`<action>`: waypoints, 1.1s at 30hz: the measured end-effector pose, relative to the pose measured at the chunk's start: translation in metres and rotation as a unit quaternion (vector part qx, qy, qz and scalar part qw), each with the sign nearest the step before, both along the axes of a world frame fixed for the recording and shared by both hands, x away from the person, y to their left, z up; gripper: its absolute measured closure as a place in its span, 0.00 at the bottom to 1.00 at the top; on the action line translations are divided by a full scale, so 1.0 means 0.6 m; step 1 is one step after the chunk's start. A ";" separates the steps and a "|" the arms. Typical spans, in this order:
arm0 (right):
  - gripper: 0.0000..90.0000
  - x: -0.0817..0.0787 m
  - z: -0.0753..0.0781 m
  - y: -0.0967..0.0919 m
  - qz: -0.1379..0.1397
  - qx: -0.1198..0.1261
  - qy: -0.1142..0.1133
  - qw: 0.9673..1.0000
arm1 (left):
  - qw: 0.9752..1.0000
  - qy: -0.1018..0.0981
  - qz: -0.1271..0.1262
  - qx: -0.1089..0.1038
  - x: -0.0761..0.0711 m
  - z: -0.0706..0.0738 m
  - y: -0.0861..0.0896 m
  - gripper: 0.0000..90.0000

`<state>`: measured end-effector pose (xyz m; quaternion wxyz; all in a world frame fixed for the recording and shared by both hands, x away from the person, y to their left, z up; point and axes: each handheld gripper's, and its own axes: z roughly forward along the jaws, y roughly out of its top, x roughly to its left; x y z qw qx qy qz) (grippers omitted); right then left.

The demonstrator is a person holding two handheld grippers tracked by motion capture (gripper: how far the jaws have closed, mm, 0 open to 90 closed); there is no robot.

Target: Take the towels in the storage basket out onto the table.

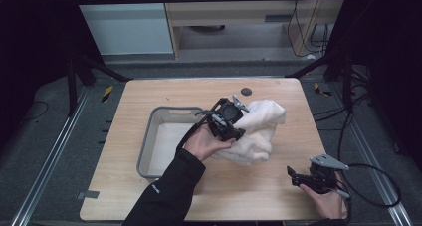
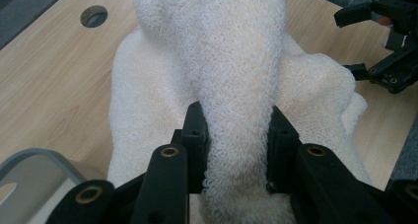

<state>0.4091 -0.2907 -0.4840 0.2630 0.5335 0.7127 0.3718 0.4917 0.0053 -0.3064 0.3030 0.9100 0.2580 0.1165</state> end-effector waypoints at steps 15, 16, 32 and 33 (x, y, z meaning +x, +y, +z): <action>0.08 0.000 -0.001 -0.002 -0.002 -0.001 0.001 1.000 | 1.000 0.021 0.007 0.001 0.020 -0.073 -0.023 0.76; 0.08 0.001 -0.002 -0.002 -0.001 -0.003 0.001 1.000 | 1.000 0.021 0.007 0.001 0.021 -0.076 -0.024 0.76; 0.08 0.000 -0.003 0.000 0.002 -0.006 0.004 1.000 | 0.999 0.042 0.005 0.014 0.023 -0.142 -0.042 0.75; 0.08 0.000 -0.003 0.000 0.002 -0.006 0.004 1.000 | 0.999 0.043 0.004 0.018 0.023 -0.148 -0.044 0.75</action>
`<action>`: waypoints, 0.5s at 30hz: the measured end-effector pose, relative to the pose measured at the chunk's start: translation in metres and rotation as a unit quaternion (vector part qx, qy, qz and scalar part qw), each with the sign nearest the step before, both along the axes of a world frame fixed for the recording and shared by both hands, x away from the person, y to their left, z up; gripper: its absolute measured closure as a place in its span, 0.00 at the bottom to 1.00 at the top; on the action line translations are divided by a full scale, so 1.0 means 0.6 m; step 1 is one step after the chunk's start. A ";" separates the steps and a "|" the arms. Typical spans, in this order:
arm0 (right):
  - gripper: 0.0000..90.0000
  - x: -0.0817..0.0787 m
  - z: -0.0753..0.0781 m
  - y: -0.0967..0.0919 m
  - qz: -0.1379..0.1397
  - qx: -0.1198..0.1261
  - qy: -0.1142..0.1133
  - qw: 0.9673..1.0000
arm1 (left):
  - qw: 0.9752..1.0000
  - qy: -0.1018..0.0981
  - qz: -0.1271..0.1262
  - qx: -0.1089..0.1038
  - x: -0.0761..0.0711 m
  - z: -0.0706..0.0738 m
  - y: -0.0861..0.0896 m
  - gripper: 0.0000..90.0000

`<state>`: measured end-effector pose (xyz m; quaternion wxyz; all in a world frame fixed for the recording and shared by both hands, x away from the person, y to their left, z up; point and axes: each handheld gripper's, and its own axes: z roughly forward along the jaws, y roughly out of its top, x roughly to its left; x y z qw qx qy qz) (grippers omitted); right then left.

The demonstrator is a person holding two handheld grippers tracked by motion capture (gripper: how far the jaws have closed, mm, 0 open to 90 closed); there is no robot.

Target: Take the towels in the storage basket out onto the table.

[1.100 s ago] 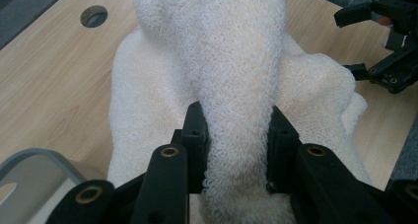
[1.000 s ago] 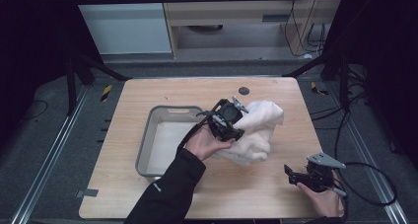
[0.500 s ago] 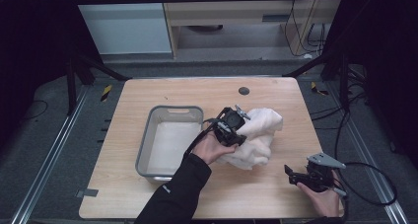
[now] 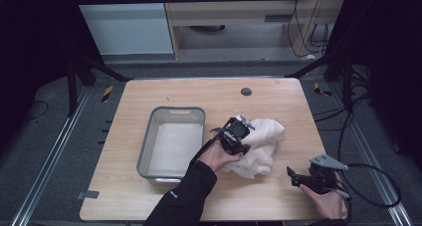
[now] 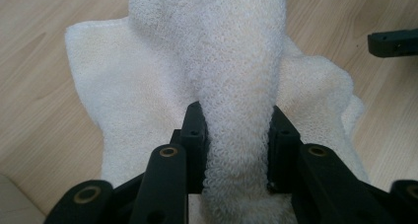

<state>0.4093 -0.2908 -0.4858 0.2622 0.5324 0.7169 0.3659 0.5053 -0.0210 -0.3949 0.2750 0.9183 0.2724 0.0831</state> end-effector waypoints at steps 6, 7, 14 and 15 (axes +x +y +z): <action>0.08 0.001 -0.001 0.001 0.003 -0.002 0.001 1.000 | 1.000 0.001 -0.005 0.005 0.000 -0.019 -0.007 0.74; 0.08 0.001 -0.001 0.001 0.002 -0.002 0.001 1.000 | 1.000 0.001 -0.004 0.000 0.000 -0.021 -0.007 0.74; 0.08 0.000 -0.001 0.000 0.002 -0.002 0.001 1.000 | 1.000 0.000 -0.003 -0.002 -0.002 -0.033 -0.010 0.71; 0.08 0.000 -0.001 0.000 0.002 -0.002 0.001 1.000 | 1.000 -0.001 -0.001 -0.002 -0.002 -0.037 -0.009 0.70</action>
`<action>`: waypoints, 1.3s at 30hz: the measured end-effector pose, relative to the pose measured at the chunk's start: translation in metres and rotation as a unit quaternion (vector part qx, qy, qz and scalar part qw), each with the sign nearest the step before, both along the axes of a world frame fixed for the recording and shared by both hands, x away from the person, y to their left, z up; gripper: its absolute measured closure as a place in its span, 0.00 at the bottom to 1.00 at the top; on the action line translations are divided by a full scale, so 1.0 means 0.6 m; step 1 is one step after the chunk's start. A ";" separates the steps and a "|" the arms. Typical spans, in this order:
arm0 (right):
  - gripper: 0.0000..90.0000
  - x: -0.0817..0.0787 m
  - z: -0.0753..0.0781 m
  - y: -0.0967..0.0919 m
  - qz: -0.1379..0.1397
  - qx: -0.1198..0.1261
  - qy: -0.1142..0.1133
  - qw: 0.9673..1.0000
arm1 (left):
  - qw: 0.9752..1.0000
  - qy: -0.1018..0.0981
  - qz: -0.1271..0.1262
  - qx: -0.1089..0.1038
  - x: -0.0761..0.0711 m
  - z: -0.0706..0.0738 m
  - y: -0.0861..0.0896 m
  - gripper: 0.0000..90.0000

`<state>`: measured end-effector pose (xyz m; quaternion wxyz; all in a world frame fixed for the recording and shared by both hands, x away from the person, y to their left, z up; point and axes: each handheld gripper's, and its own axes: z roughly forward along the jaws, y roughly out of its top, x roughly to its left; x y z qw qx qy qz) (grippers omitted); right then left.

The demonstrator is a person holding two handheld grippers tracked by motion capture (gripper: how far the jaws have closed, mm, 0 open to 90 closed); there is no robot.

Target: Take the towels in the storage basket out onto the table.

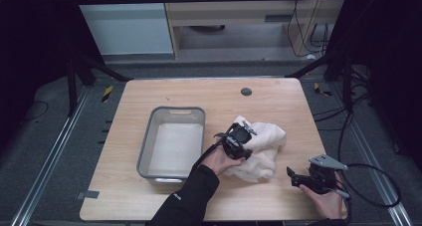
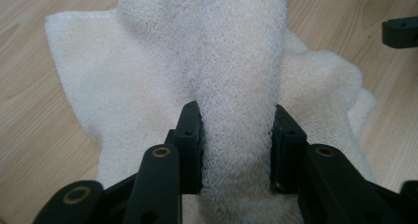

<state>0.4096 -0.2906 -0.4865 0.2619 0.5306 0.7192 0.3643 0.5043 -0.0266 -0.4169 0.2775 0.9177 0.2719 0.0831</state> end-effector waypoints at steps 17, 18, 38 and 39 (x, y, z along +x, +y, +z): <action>0.07 0.000 -0.001 0.000 -0.001 0.001 0.001 1.000 | 1.000 -0.016 0.014 0.009 0.002 -0.017 0.007 0.44; 0.07 0.000 -0.001 0.000 0.000 0.000 0.000 1.000 | 1.000 -0.016 0.014 0.007 0.002 -0.016 0.008 0.41; 0.06 0.000 -0.002 -0.004 -0.006 0.002 -0.002 1.000 | 0.997 -0.052 0.005 -0.049 -0.028 0.031 0.034 0.27; 0.06 0.000 -0.002 -0.004 -0.006 0.003 -0.001 1.000 | 0.997 -0.054 0.003 -0.054 -0.029 0.034 0.037 0.27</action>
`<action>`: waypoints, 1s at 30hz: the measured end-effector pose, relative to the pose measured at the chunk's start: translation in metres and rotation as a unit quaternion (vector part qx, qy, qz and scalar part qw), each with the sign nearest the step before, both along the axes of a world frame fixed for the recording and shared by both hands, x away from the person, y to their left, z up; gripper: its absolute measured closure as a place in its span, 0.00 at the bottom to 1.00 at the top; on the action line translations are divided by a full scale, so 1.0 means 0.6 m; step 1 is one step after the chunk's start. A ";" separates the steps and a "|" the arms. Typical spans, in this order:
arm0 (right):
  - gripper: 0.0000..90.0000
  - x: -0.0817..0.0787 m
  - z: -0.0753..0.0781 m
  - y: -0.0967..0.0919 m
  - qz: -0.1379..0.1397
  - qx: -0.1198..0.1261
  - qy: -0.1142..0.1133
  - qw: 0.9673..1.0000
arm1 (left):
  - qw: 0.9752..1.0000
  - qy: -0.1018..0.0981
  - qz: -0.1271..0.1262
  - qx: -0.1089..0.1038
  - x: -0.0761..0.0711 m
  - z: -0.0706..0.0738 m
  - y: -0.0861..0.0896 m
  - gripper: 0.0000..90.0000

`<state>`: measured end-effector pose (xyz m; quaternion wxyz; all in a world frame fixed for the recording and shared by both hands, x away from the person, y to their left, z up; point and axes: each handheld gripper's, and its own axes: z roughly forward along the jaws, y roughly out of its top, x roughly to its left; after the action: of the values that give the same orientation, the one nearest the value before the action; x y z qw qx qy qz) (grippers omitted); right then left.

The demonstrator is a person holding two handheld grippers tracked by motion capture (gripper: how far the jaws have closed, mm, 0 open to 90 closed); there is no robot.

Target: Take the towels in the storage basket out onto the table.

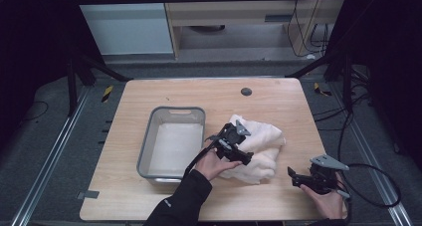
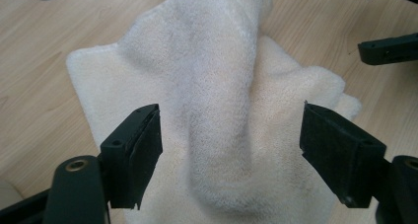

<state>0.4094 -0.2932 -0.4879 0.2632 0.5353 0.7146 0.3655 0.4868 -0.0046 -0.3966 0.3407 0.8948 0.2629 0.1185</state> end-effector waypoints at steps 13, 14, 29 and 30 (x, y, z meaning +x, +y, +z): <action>0.06 0.000 -0.001 -0.001 0.000 0.000 0.001 1.000 | 0.997 -0.038 0.012 -0.072 -0.022 0.032 0.060 0.25; 0.06 0.000 -0.001 -0.001 -0.001 0.001 0.001 1.000 | 0.996 -0.042 0.014 -0.077 -0.024 0.033 0.066 0.25; 0.05 0.000 -0.003 -0.003 -0.003 -0.002 -0.001 1.000 | 0.988 -0.078 0.066 -0.118 -0.046 0.048 0.182 0.25; 0.05 0.000 -0.004 -0.003 -0.003 -0.003 -0.001 1.000 | 0.987 -0.080 0.071 -0.119 -0.047 0.049 0.191 0.25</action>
<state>0.4092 -0.2952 -0.4900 0.2667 0.5362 0.7139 0.3629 0.4583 0.1099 -0.3670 0.4556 0.8145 0.3099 0.1815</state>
